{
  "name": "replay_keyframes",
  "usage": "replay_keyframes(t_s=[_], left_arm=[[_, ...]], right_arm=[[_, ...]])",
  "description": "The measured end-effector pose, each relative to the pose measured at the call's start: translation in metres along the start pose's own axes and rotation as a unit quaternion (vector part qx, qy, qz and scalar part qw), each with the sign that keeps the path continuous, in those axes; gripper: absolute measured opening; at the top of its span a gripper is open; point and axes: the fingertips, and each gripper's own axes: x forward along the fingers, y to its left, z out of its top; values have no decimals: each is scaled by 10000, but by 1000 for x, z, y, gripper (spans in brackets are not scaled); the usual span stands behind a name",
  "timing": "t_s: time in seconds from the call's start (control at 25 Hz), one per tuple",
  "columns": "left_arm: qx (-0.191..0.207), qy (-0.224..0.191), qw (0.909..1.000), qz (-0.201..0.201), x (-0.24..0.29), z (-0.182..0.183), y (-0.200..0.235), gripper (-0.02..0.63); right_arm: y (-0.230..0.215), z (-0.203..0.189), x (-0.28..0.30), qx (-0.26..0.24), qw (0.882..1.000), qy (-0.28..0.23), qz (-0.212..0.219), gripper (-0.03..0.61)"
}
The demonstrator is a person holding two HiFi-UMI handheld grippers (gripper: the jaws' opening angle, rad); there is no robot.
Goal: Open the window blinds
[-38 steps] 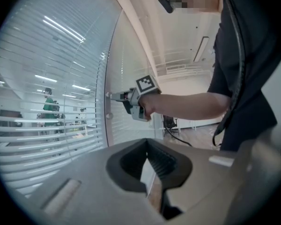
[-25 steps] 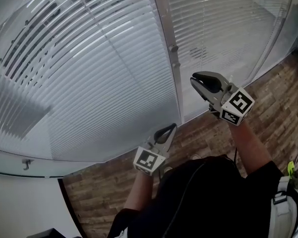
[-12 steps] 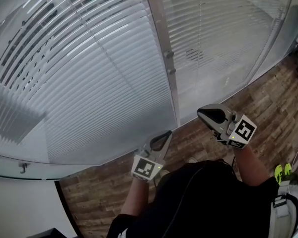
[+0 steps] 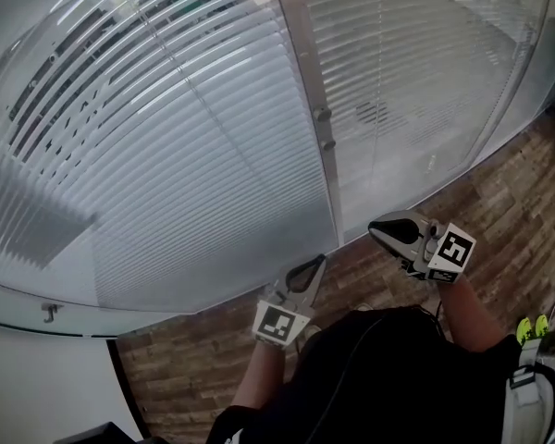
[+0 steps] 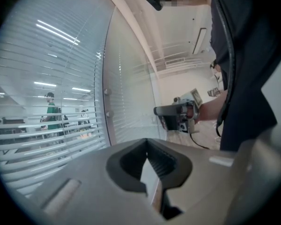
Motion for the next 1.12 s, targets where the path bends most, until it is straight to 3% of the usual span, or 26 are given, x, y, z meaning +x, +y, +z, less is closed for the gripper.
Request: replay_keyframes(t_s=[1.12], left_arm=[[-69, -80, 9997, 203, -7, 8, 7, 3]], right_arm=[[4, 0, 8, 12, 9994, 189, 285, 6]])
